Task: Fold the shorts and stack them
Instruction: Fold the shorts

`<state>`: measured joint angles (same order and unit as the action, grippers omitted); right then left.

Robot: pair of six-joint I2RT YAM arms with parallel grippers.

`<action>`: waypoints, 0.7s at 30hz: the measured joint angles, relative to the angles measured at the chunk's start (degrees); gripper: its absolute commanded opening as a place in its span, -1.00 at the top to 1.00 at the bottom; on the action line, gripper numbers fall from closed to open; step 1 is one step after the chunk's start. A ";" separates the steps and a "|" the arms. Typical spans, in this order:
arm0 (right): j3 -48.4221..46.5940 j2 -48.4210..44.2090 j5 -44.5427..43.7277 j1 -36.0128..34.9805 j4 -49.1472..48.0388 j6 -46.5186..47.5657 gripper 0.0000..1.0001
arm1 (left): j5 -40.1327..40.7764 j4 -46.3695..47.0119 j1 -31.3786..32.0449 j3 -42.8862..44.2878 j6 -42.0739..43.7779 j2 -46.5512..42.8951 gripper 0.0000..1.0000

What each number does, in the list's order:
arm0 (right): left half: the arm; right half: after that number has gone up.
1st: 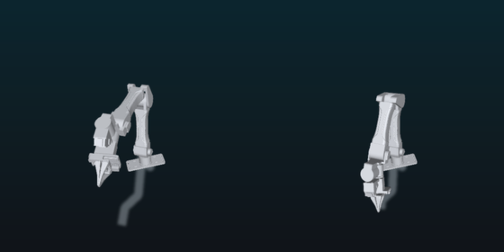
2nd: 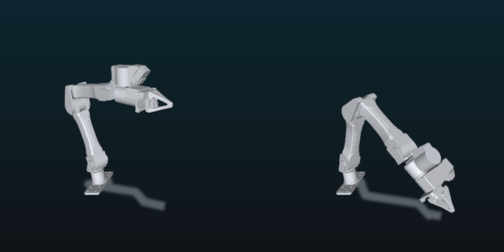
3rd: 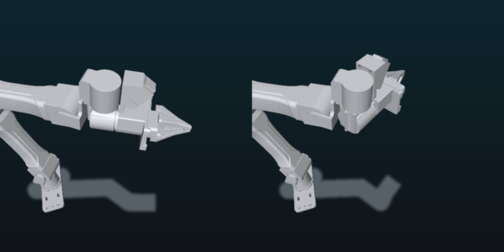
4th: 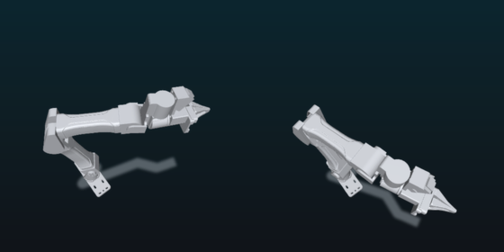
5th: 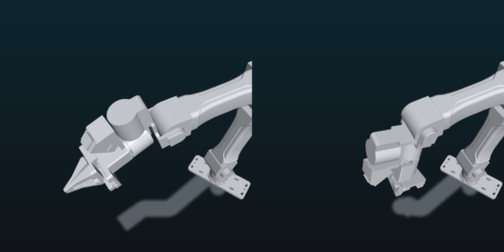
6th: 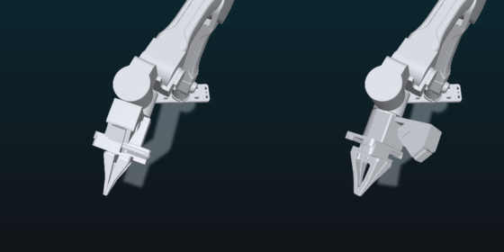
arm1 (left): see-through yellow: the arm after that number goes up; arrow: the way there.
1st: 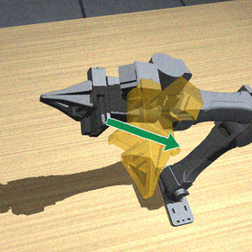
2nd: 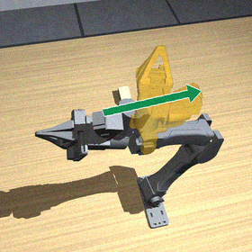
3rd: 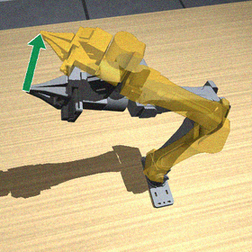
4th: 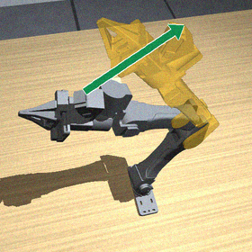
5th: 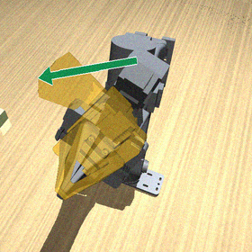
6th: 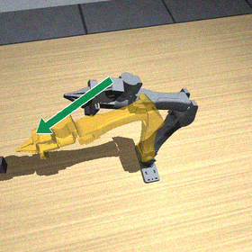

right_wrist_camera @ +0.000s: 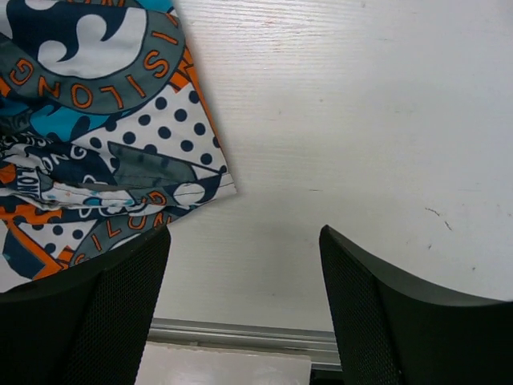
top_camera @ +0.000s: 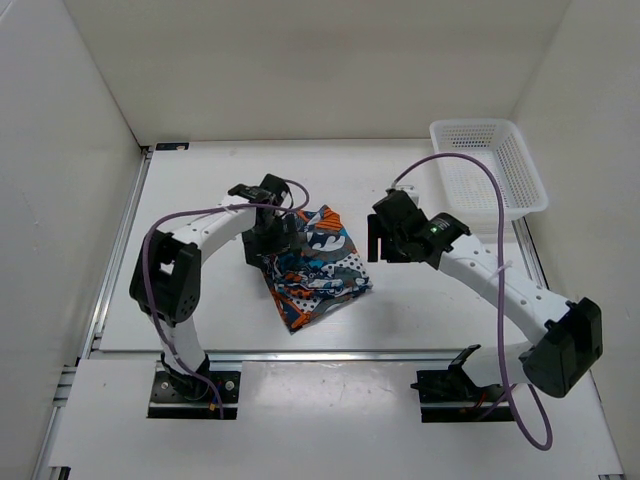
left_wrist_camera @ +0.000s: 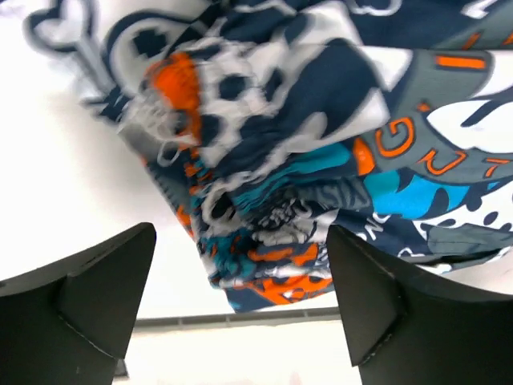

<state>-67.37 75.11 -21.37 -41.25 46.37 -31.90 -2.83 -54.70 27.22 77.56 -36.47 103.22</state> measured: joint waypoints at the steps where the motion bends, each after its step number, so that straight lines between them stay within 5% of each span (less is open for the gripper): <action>1: 0.00 0.55 0.96 0.00 -0.33 0.50 -0.44 | 0.59 -0.81 0.00 0.22 -0.44 -0.52 -1.00; 4: -0.04 3.82 5.03 0.04 -2.45 2.03 0.55 | 1.99 -2.64 0.00 2.43 -1.62 -3.39 -0.43; 5: -0.04 5.27 6.64 0.04 -3.28 2.75 0.70 | 2.23 -2.69 0.00 3.34 -2.19 -4.22 0.01; 9: -0.44 13.49 12.85 0.04 -7.48 3.15 0.99 | 2.56 -1.95 0.00 8.07 -2.54 -5.18 0.77; 21: -0.46 29.53 20.02 0.04 -14.49 2.71 0.99 | 2.62 0.66 -0.15 10.88 -0.83 16.15 0.80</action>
<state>-67.83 104.64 -1.34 -41.21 31.88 -29.19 -0.21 -54.04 27.07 88.44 -37.30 119.37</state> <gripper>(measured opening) 0.009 0.108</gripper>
